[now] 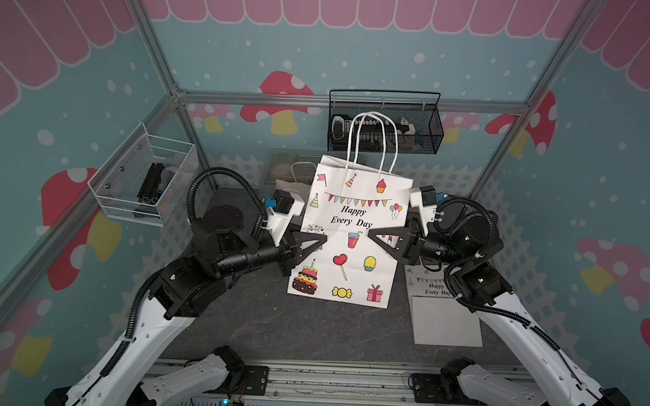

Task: Put away the paper bag
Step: Press the paper bag.

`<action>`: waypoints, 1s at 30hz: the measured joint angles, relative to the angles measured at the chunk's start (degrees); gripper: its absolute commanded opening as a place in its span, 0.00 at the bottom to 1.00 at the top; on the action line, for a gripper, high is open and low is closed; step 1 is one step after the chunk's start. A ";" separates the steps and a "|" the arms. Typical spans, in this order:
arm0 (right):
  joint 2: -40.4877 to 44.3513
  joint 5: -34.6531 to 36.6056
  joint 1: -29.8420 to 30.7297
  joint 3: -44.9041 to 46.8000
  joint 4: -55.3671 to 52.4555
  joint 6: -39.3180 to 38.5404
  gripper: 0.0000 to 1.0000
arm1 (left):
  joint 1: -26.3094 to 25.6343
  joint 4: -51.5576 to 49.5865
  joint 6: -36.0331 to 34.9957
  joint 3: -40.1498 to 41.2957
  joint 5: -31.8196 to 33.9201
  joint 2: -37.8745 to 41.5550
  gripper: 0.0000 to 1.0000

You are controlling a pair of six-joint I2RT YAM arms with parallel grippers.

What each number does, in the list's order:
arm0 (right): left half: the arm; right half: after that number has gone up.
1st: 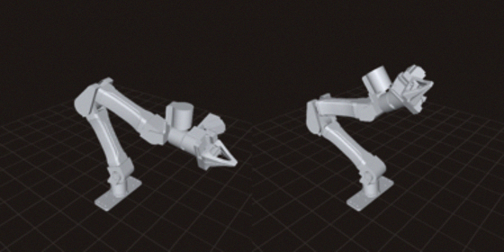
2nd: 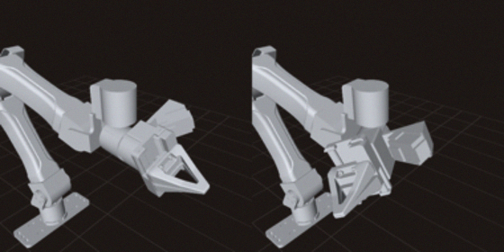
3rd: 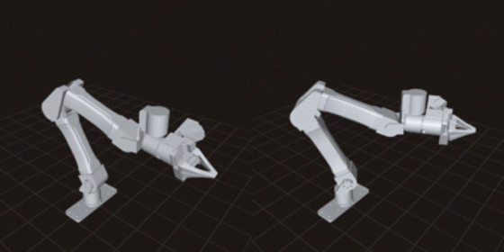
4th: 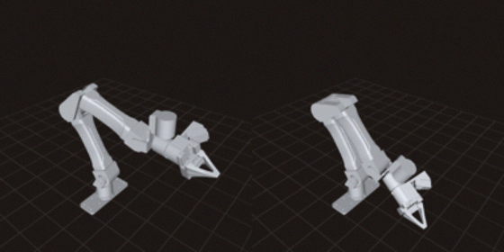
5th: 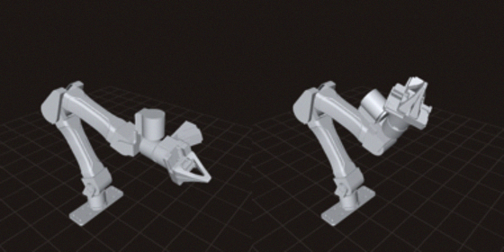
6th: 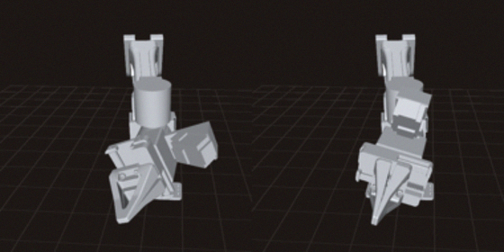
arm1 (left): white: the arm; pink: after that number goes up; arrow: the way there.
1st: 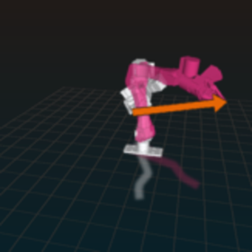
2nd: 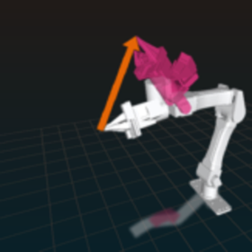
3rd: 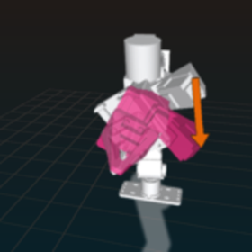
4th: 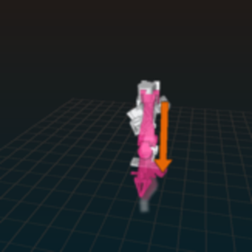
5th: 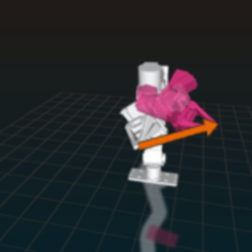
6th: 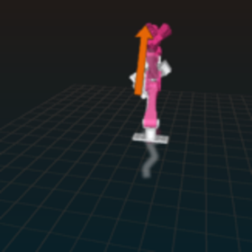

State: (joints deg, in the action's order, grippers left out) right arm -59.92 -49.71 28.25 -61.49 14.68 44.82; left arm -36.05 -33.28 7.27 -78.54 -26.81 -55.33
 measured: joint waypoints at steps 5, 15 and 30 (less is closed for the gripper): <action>0.33 0.74 -0.02 -0.57 -3.19 -2.69 0.23 | -0.09 2.36 1.25 1.09 3.56 0.39 0.48; 0.52 -2.91 -2.10 -7.98 -15.02 -8.35 0.00 | -0.09 12.68 4.11 -2.60 7.93 -6.25 0.77; -2.82 -20.48 -15.58 -13.64 -24.65 -10.54 0.00 | 13.70 8.98 5.92 6.40 7.13 14.34 0.93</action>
State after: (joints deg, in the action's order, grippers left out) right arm -62.74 -70.19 12.67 -75.13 -9.98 34.28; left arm -22.35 -24.29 13.19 -72.14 -19.68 -40.99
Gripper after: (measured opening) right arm 0.048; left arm 0.926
